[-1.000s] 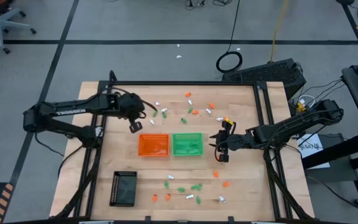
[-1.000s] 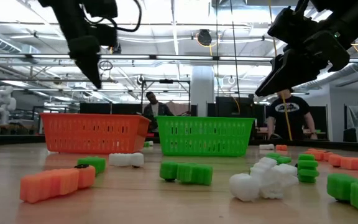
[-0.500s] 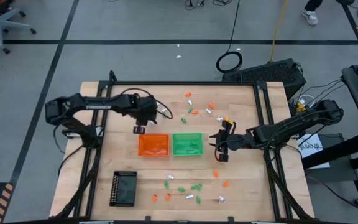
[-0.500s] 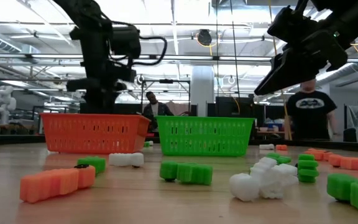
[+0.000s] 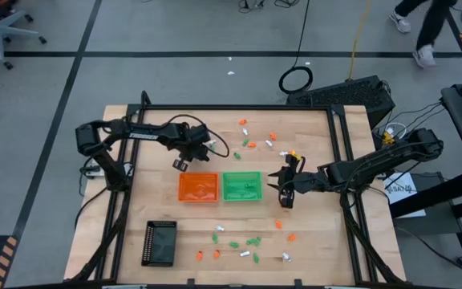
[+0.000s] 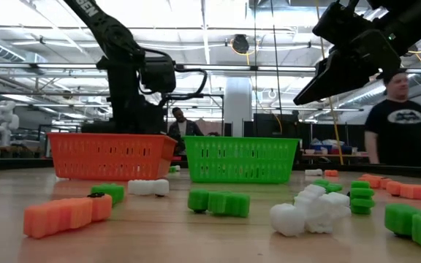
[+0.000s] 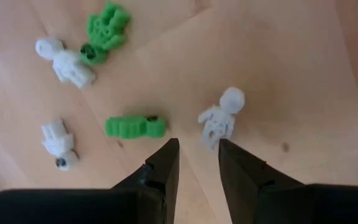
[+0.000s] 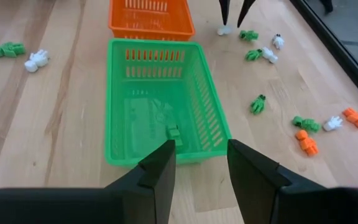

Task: Sort Halloween decoration
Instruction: Put the white skeleton toy into the black bin

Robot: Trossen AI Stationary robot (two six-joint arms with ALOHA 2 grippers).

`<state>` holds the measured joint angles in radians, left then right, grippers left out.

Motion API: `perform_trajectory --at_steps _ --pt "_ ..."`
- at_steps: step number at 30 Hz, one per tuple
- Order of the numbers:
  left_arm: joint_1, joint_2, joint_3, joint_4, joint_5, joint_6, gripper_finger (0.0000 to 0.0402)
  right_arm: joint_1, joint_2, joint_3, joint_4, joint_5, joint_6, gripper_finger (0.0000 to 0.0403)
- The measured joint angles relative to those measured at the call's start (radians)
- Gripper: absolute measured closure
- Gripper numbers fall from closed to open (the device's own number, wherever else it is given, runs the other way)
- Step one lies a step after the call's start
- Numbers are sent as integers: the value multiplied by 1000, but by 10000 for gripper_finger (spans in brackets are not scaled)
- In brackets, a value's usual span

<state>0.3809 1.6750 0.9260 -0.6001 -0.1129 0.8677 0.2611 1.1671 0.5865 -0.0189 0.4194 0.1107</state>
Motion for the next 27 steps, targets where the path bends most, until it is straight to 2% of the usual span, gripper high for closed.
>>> perform_trajectory --at_steps 5,11,15,20,27 --pt "8 24 0 -1 19 77 314 0 0 0 0 0 -3 271" --pt "30 35 2 4 76 82 326 0 0 0 0 -1 -3 271" --pt "36 36 1 6 118 81 349 0 0 0 0 -1 -9 271" --pt "38 36 1 8 122 80 392 0 0 0 -1 -1 -15 271" --pt "34 33 2 -5 107 18 394 0 0 0 -1 -4 -10 271"
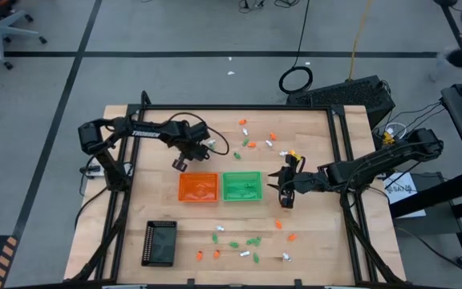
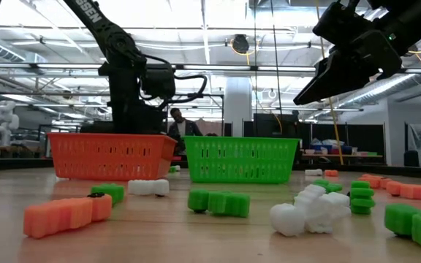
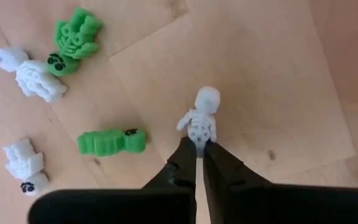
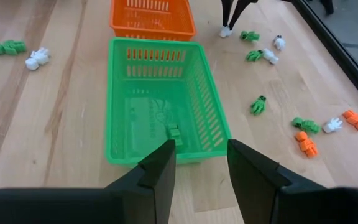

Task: Sort Halloween decoration
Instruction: Put the white skeleton toy into the black bin

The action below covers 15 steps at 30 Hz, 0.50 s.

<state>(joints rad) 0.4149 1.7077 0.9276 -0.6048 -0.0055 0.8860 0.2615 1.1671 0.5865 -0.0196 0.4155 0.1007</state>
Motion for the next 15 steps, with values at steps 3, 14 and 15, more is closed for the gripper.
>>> perform_trajectory --at_steps 3,14,15 --pt "0 -18 -2 -13 -14 -52 394 0 0 0 0 -1 4 271" --pt "-33 -237 23 -163 -14 -202 394 2 0 0 -7 -1 31 271" --pt "-42 -263 23 -180 -13 -221 394 2 0 0 -8 -1 34 271"
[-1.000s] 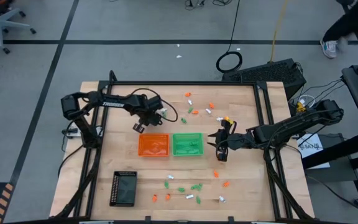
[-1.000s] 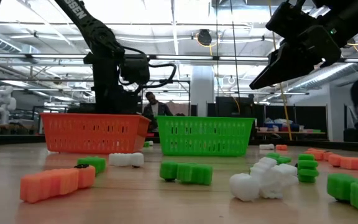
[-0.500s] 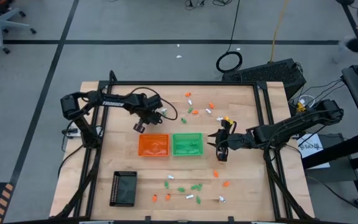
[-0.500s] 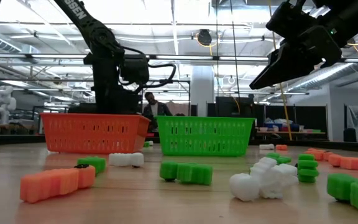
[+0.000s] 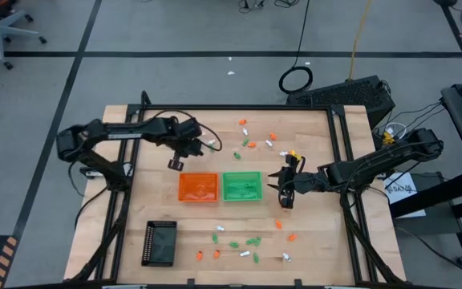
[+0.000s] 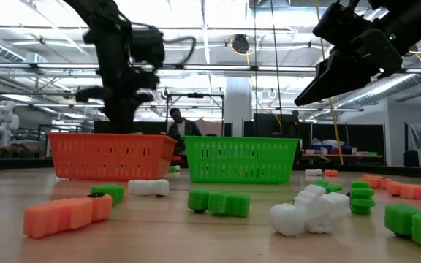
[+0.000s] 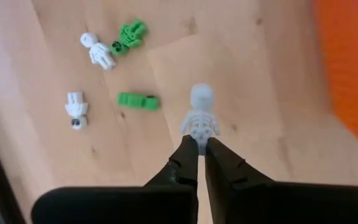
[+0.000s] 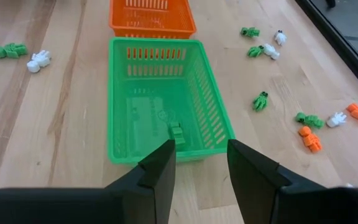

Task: Sort Halloween decoration
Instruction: Put the white skeleton toy into the black bin

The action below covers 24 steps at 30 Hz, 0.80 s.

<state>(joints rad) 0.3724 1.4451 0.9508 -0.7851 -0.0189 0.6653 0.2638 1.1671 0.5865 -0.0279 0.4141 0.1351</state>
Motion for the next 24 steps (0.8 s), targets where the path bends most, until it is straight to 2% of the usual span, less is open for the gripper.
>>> perform_trajectory --at_steps 7,13,21,24 --pt "-100 -167 0 -126 0 -164 394 0 0 0 2 0 11 271" --pt "-237 -279 0 -148 7 -285 394 0 0 0 3 0 46 271" --pt "-430 -373 0 -142 3 -465 394 0 0 0 17 0 113 271" --pt "-504 -391 0 -143 -35 -520 394 0 0 0 31 1 115 271"
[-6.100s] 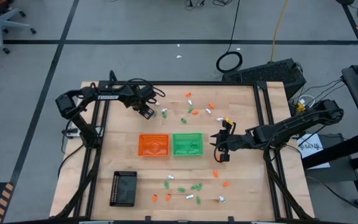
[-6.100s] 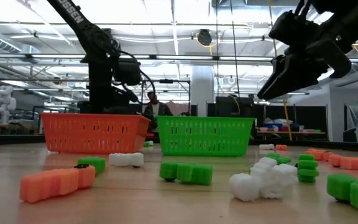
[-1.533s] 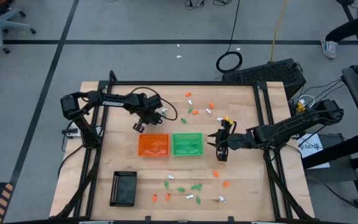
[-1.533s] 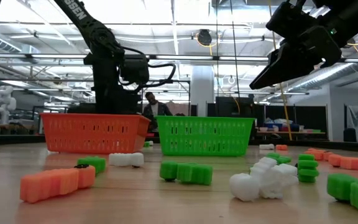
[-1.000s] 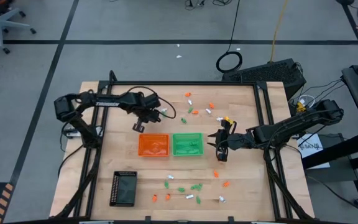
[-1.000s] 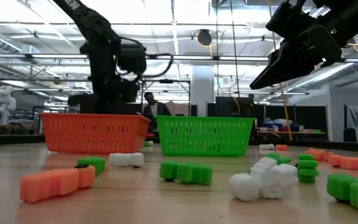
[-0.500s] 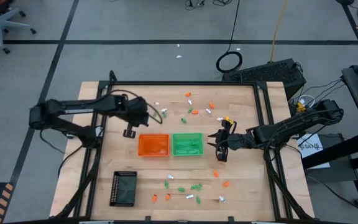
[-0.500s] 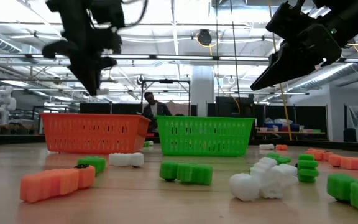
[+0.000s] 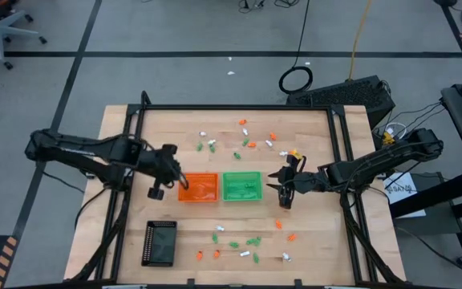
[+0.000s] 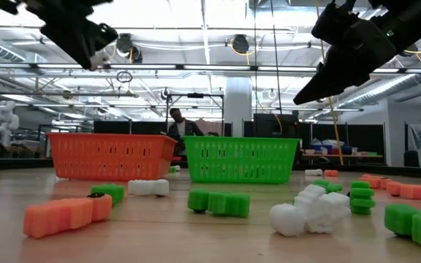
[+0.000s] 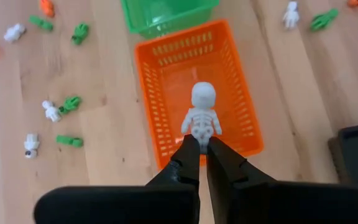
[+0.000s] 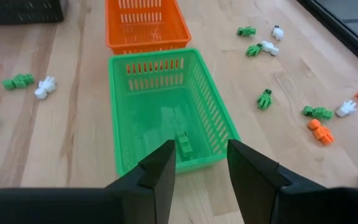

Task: Sort Halloween decoration
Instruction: Put the white skeleton toy into the black bin

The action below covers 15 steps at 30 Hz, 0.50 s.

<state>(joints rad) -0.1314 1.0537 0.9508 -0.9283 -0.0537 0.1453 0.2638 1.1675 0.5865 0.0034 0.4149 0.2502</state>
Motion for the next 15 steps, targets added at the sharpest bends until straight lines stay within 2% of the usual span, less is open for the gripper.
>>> perform_trajectory --at_steps 7,15 --pt "-136 -12 0 2 -105 -102 394 0 0 0 22 0 -1 271" --pt "-279 -7 0 6 -145 -273 394 0 0 0 23 -1 -4 271"
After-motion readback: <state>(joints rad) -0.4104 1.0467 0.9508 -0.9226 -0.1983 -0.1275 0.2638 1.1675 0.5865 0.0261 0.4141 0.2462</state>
